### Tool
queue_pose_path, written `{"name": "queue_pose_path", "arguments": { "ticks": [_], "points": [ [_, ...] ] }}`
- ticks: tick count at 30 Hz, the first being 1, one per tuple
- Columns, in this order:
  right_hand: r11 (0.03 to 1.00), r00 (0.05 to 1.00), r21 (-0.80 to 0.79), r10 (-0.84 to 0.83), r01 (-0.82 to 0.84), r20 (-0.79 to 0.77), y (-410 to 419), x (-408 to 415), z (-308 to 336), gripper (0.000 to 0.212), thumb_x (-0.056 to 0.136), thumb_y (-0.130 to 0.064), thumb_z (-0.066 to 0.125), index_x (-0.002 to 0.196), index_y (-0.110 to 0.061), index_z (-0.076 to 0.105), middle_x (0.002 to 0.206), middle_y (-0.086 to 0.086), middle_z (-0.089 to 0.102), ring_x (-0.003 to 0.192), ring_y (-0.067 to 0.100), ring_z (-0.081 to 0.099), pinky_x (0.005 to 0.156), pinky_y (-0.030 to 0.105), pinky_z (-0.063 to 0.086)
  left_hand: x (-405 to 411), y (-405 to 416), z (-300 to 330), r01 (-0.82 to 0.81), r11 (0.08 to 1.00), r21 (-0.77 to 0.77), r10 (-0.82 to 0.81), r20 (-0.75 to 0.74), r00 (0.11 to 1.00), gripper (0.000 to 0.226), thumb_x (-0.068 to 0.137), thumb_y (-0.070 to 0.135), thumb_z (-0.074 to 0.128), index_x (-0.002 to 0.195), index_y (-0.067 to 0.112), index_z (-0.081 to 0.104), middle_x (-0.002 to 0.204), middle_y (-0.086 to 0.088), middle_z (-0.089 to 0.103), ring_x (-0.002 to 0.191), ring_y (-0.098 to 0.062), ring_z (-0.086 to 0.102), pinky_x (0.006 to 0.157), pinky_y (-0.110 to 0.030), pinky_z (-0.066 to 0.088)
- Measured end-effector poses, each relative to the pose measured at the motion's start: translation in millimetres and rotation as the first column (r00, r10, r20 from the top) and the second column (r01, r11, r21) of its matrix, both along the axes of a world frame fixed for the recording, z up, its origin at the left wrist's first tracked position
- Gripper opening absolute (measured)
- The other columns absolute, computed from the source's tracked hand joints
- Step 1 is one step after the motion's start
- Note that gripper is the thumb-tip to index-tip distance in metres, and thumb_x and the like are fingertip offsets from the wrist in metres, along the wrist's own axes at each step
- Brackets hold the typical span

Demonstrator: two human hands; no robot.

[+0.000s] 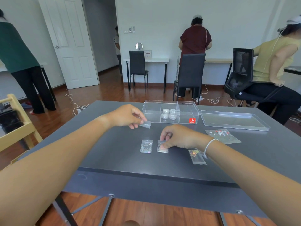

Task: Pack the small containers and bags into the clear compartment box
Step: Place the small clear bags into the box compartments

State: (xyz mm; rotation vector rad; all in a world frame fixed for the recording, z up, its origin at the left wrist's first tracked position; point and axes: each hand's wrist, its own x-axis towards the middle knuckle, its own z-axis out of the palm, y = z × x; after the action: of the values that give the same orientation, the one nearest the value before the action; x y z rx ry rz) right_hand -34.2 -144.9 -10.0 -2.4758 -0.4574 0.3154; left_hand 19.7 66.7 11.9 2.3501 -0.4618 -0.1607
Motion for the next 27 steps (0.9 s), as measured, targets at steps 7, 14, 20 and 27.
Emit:
{"name": "queue_pose_path", "arguments": {
  "ticks": [7,14,20,27],
  "points": [
    [1.000,1.000,-0.009,0.004,-0.004,-0.016,1,1,2,0.027,0.076,-0.017,0.073,0.101,-0.012,0.064,0.076,-0.009,0.051,0.076,0.013,0.050,0.062,0.018,0.037,10,-2,23,-0.012,0.999,0.031,0.009,0.074,0.997,0.028,0.087,0.000,0.049,0.105,0.012,0.067,0.081,-0.002,0.066,0.067,-0.008,0.060,0.060,-0.009,0.052],
    [0.999,0.998,0.025,0.034,-0.033,-0.048,-1,5,2,0.015,0.075,-0.018,0.074,0.085,-0.020,0.063,0.073,-0.010,0.050,0.063,0.001,0.046,0.057,0.015,0.033,21,-11,44,-0.038,0.999,0.033,0.032,0.176,0.984,0.015,0.082,0.002,0.058,0.087,0.009,0.070,0.067,0.005,0.065,0.052,0.002,0.057,0.051,-0.008,0.048],
    [0.997,0.997,0.059,0.046,-0.042,-0.060,0,10,1,0.009,0.078,-0.012,0.069,0.080,-0.018,0.064,0.069,-0.009,0.051,0.062,0.003,0.046,0.058,0.014,0.035,35,-18,49,-0.029,0.997,0.072,0.011,0.231,0.973,0.017,0.083,0.013,0.063,0.093,0.022,0.074,0.085,0.004,0.067,0.065,0.001,0.052,0.053,-0.009,0.042],
    [0.991,0.996,0.129,0.052,-0.042,-0.076,-2,13,5,0.020,0.079,-0.013,0.069,0.066,-0.024,0.058,0.069,-0.003,0.054,0.066,0.010,0.047,0.058,0.015,0.036,61,-26,49,-0.073,0.993,0.097,0.047,0.244,0.969,0.024,0.086,0.008,0.055,0.100,0.022,0.070,0.090,0.001,0.066,0.081,-0.006,0.059,0.064,-0.006,0.038]
  ]
}}
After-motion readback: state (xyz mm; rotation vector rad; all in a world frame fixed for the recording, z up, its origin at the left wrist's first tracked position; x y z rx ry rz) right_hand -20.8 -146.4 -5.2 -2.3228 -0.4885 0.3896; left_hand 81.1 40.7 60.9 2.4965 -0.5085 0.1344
